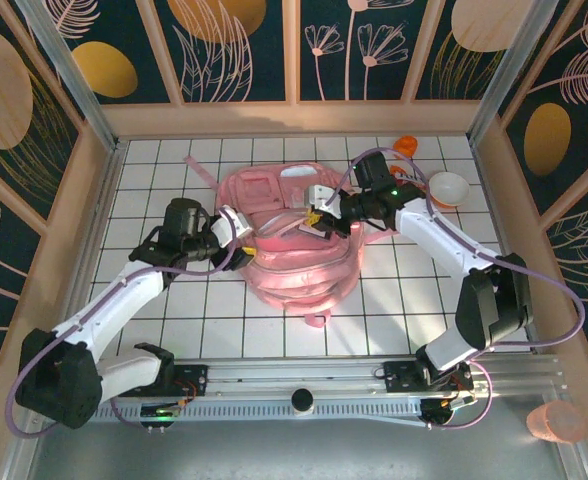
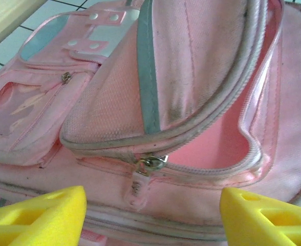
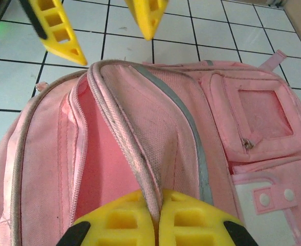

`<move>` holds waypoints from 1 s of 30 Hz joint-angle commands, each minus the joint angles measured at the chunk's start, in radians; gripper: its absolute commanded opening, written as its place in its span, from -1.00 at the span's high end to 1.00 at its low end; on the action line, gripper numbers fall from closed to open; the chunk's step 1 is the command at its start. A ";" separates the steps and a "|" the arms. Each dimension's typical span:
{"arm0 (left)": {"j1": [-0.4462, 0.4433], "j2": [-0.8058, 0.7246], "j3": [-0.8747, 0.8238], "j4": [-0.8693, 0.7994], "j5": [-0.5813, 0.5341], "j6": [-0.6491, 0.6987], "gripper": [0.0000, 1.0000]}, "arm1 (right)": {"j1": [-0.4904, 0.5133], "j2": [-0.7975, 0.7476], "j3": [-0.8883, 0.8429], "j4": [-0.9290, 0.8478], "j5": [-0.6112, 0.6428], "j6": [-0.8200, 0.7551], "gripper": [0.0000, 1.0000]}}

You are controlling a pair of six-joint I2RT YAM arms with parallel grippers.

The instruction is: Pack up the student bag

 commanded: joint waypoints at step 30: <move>0.026 0.098 0.012 0.031 0.282 -0.019 0.99 | 0.039 -0.037 -0.042 0.236 0.083 0.206 1.00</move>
